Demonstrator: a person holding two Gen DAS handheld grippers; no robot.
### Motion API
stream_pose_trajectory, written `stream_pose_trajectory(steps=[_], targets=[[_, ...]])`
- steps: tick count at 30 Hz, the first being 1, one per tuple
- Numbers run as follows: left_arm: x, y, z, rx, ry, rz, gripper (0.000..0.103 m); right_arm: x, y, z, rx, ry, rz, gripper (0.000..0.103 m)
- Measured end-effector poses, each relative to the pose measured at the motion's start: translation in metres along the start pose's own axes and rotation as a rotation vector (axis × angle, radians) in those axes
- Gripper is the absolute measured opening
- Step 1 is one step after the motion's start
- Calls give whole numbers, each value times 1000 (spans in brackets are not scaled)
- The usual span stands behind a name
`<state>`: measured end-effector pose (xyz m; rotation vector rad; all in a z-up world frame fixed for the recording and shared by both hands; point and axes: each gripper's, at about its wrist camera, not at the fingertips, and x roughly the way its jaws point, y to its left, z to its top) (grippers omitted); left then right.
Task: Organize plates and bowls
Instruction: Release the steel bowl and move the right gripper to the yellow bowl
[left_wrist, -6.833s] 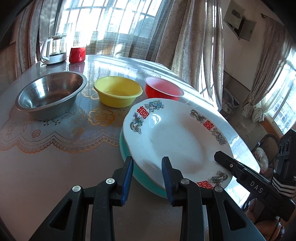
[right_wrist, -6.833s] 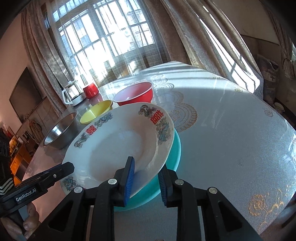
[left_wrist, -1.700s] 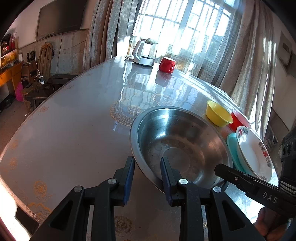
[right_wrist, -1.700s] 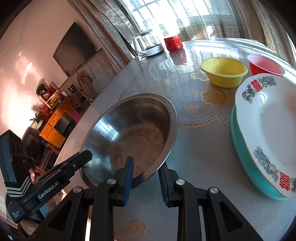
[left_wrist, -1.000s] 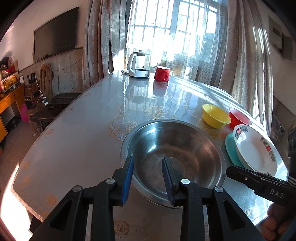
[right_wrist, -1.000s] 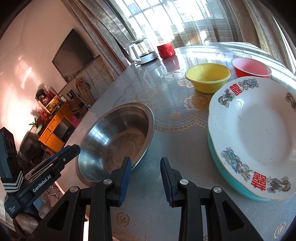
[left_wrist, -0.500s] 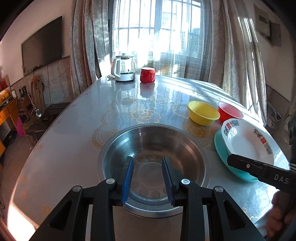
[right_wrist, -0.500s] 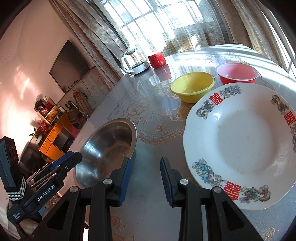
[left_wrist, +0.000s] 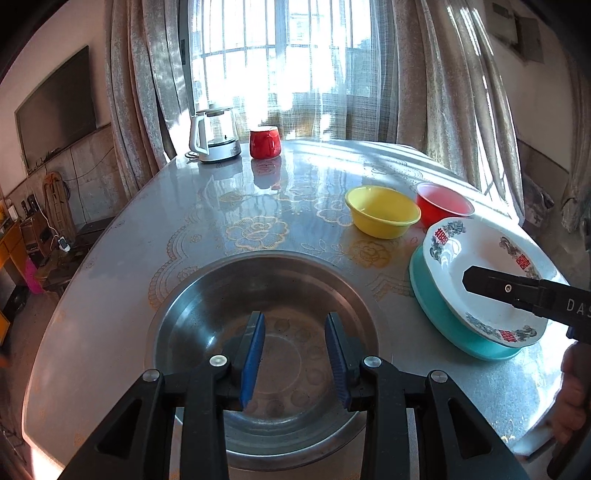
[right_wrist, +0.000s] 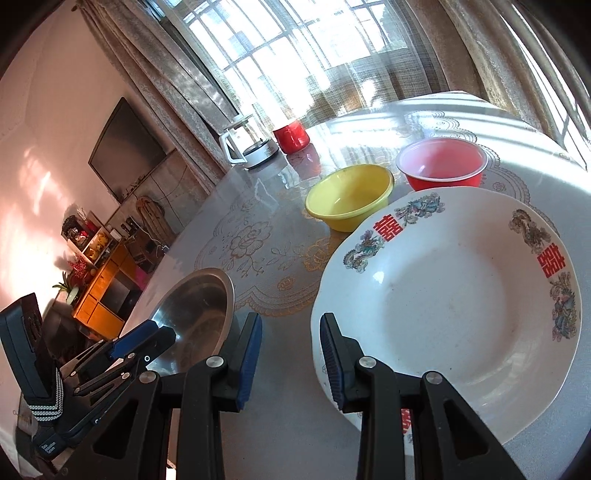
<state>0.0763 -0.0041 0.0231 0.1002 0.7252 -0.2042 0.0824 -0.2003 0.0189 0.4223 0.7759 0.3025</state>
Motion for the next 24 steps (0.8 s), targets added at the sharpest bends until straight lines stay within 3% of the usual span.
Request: stream_pose_trajectory(steps=[11, 24], targets=[[45, -6, 44, -84, 112, -114, 36, 8, -25, 51, 34, -15, -82, 33], [106, -17, 97, -153, 142, -205, 36, 65, -52, 110, 40, 66, -203, 31]])
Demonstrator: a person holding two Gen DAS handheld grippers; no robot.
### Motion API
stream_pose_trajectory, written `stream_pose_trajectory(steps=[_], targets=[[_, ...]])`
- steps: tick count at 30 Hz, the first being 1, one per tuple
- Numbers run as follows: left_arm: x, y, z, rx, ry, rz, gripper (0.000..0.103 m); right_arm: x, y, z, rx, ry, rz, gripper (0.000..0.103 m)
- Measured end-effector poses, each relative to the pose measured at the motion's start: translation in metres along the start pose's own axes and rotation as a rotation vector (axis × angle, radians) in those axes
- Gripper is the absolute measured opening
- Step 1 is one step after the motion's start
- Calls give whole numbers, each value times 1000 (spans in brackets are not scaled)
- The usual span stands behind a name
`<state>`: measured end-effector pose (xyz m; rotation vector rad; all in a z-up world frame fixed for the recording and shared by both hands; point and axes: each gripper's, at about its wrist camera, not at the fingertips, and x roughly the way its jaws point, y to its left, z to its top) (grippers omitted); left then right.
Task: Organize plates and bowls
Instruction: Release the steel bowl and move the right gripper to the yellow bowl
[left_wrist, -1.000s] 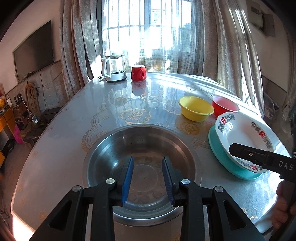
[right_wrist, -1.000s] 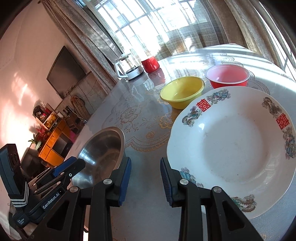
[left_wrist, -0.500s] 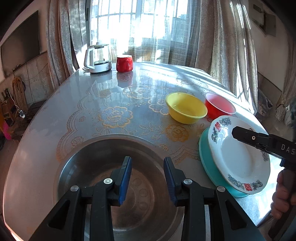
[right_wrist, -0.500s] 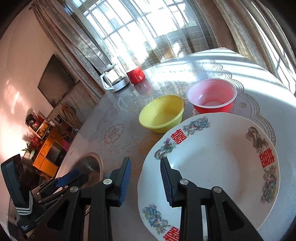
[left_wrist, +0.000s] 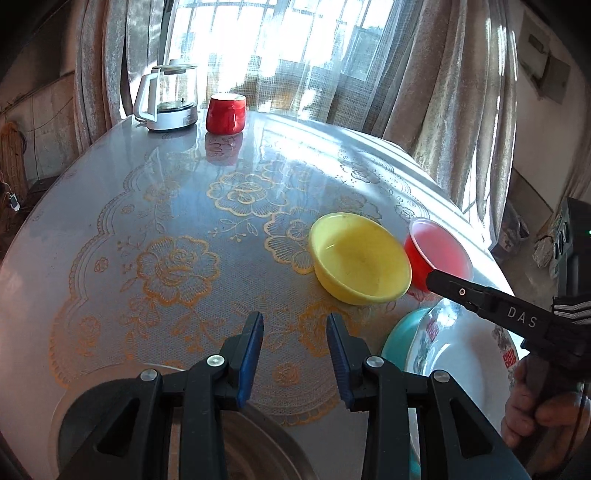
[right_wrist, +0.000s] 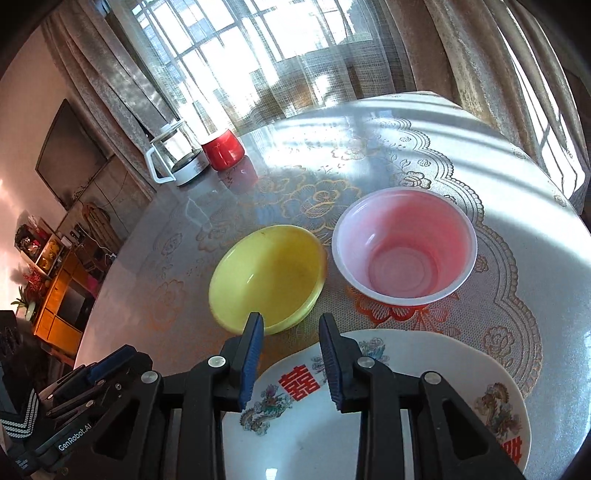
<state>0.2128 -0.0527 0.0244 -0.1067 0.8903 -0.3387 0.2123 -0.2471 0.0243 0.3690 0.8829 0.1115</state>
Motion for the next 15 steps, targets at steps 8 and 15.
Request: stream_pose_trajectory(steps=[8, 15], targets=[[35, 2, 25, -55, 43, -35, 36, 35, -1, 17, -28, 58, -73, 31], [61, 2, 37, -115, 85, -91, 35, 49, 3, 22, -59, 84, -111, 31]])
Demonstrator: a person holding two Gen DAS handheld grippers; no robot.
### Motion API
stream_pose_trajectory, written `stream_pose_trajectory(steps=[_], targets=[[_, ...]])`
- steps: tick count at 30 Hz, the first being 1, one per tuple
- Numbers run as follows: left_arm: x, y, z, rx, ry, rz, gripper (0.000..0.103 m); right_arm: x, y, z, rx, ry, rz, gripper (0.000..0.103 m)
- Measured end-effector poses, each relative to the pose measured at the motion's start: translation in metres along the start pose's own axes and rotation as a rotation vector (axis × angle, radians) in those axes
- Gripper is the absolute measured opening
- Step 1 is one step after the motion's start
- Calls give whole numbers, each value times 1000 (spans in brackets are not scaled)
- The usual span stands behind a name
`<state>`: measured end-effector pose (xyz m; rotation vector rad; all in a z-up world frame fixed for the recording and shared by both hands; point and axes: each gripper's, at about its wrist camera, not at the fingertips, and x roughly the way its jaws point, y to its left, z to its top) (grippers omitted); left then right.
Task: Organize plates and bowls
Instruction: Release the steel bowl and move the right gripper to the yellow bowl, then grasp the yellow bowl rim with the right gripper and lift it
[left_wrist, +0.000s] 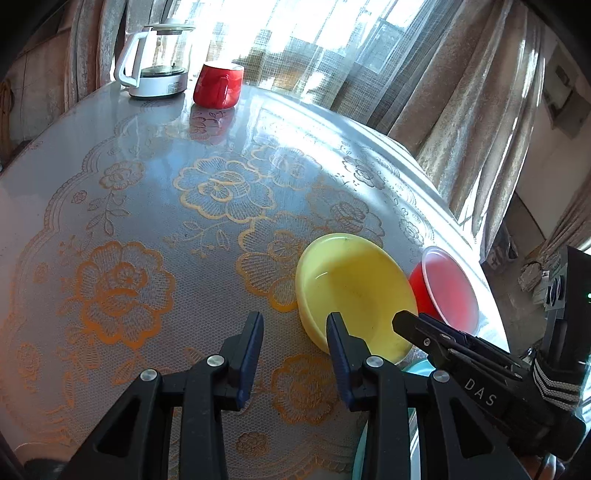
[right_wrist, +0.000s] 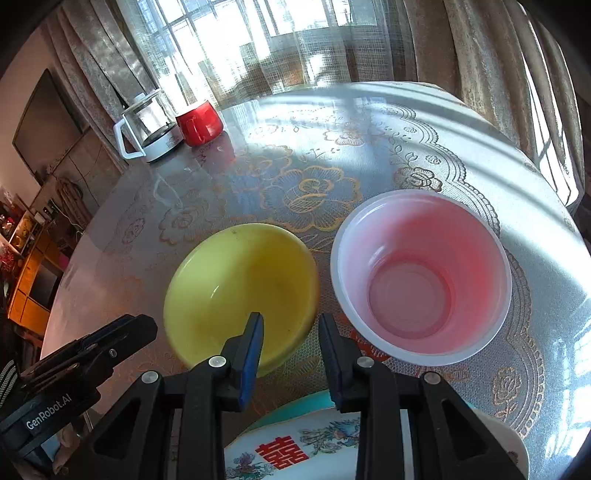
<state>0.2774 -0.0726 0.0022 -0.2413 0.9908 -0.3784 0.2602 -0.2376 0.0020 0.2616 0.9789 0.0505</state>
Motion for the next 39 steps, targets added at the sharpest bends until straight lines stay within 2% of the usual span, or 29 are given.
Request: stream_pose_trajectory(steps=[2, 3, 4, 5, 7, 10, 19, 26, 31, 34, 39], targets=[[11, -2, 3, -2, 45, -37, 35, 4, 2, 1, -10, 9, -12, 31], [14, -2, 4, -13, 56, -51, 30, 6, 4, 1, -18, 11, -24, 30], [15, -1, 5, -20, 56, -59, 25, 8, 6, 1, -28, 15, -31, 27], [13, -1, 5, -24, 44, -60, 24, 10, 8, 0, -36, 20, -33, 23], [3, 0, 5, -10, 12, -62, 24, 9, 12, -1, -54, 18, -47, 22], [-9, 4, 1, 7, 14, -36, 24, 4, 20, -4, -84, 17, -19, 19], [-36, 41, -19, -22, 47, 30, 24, 1, 59, -15, -167, 53, 75, 19], [-47, 61, -27, -36, 33, 65, 25, 10, 79, -24, -189, 92, 95, 22], [-45, 68, -25, -54, 39, 32, 27, 15, 79, -24, -150, 105, 100, 24], [-44, 64, -27, -35, 21, 7, 23, 15, 80, -26, -140, 98, 98, 26], [-50, 60, -29, -26, -16, -10, 23, 12, 79, -31, -140, 71, 85, 26]])
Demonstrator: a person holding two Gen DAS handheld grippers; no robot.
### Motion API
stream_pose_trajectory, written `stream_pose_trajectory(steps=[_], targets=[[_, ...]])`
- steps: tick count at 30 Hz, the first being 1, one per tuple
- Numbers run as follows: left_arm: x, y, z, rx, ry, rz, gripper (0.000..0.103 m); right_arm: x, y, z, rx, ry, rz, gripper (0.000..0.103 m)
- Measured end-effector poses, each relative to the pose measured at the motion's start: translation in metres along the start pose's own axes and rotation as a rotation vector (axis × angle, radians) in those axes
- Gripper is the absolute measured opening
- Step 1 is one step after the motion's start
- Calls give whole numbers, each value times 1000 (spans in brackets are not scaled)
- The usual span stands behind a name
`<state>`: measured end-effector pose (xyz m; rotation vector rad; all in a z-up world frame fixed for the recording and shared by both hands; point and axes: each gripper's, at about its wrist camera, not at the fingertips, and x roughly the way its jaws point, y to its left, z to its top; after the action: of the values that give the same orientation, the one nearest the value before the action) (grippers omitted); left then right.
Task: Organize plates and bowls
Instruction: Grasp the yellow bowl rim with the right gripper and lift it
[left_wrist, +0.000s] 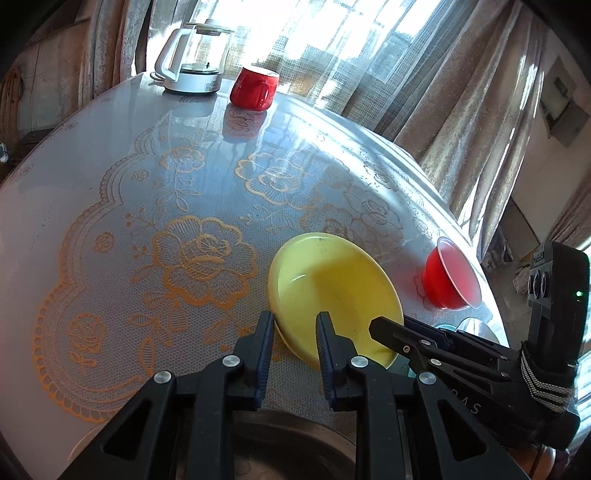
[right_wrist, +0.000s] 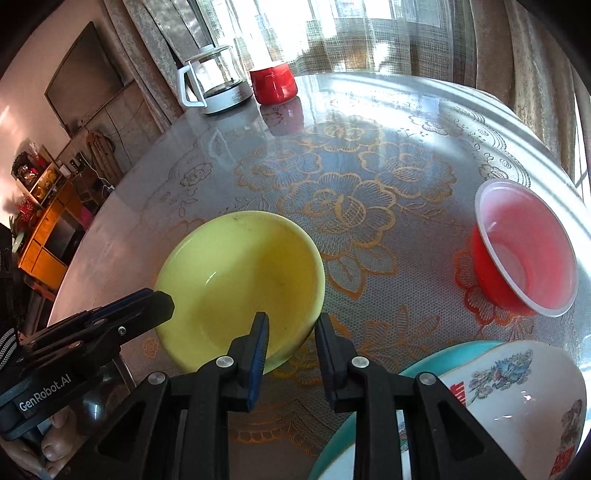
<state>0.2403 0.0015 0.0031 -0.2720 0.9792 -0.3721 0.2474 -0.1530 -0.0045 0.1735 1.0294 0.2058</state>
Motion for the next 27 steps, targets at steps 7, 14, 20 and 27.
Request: stream_pose_trajectory(steps=[7, 14, 20, 27], targets=[[-17, -6, -6, 19, -36, 3, 23, -15, 0, -6, 29, -39, 37, 25], [-42, -16, -18, 44, -87, 5, 23, -35, 1, -14, 41, -89, 64, 25], [-66, -20, -33, 66, -137, 14, 23, -54, 7, -25, 50, -135, 105, 25], [-92, -15, -50, 56, -178, 3, 23, -73, 18, -44, 49, -174, 154, 25]])
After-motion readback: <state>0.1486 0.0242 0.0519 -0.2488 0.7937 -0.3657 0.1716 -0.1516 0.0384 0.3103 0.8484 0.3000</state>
